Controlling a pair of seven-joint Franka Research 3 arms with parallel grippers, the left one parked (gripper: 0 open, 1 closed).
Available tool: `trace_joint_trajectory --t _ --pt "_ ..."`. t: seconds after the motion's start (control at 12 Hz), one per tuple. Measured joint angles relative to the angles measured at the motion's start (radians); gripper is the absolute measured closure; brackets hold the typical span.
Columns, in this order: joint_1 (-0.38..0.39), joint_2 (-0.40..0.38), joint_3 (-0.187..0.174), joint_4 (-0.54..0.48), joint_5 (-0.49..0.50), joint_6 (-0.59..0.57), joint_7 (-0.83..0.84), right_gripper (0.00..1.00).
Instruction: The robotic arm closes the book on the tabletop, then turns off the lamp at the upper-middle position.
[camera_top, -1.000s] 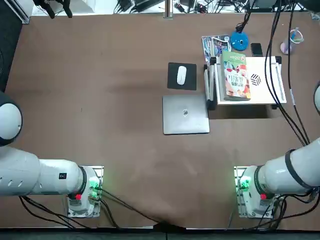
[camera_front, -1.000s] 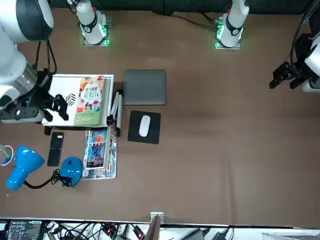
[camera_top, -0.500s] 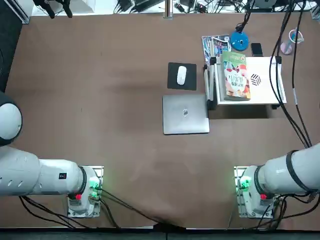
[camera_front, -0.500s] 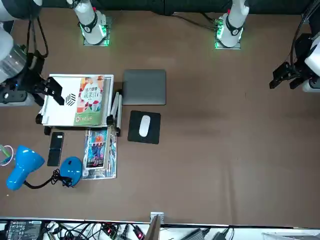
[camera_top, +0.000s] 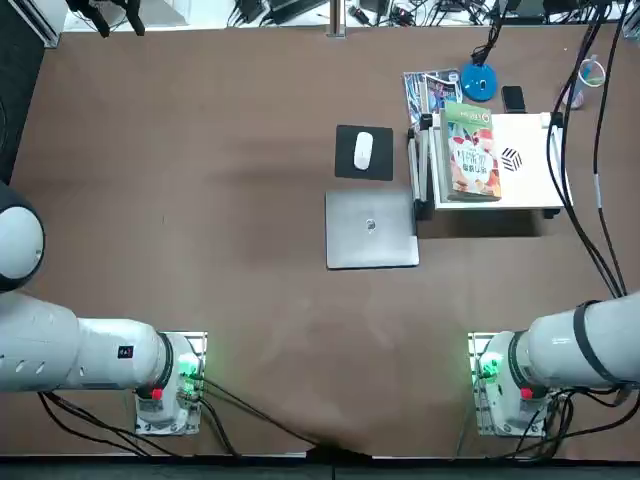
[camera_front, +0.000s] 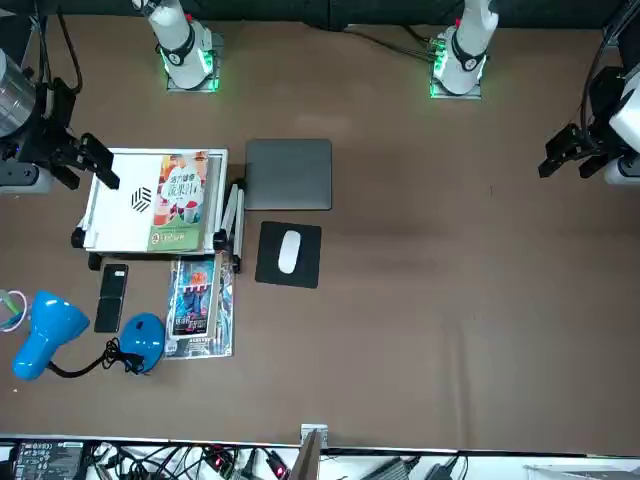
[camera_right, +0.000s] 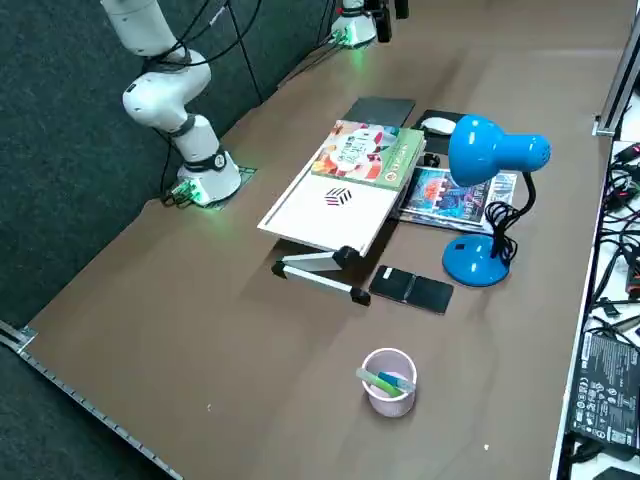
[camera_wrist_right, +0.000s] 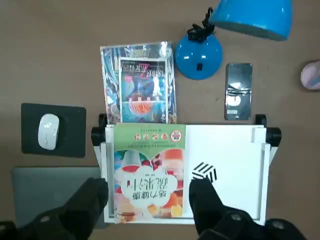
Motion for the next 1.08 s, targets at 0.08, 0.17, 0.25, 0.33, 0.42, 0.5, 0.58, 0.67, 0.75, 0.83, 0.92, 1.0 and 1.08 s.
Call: trace_joint_trajectory --t 0.08,0.17,0.25,0.33,0.42,0.5,0.58,0.67,0.75,0.83,0.92,1.0,1.08 --pt "0.000 -0.003 0.000 0.000 0.000 -0.015 0.000 0.00" --pt "0.000 -0.006 0.000 0.000 0.000 -0.029 0.000 0.00" --pt "0.000 -0.010 0.000 0.000 0.000 -0.038 0.000 0.00" --pt "0.000 -0.014 0.000 0.000 0.000 -0.043 0.000 0.00" --pt "0.000 -0.026 -0.004 -0.002 0.000 -0.062 0.000 0.00" --pt "0.000 -0.034 -0.010 -0.008 0.000 -0.067 0.000 0.00" --pt "0.004 -0.045 -0.022 -0.018 0.000 -0.069 -0.001 0.00" --pt "0.011 -0.055 -0.040 -0.032 0.000 -0.069 -0.003 0.00" --pt "0.026 -0.067 -0.065 -0.046 0.000 -0.070 -0.005 0.00" --pt "0.043 -0.078 -0.091 -0.061 0.000 -0.070 -0.010 0.00" --pt "0.060 -0.088 -0.113 -0.073 0.000 -0.070 -0.015 0.00" --pt "0.077 -0.097 -0.131 -0.084 0.000 -0.070 -0.019 0.00" --pt "0.094 -0.103 -0.151 -0.092 0.000 -0.070 -0.020 0.00"
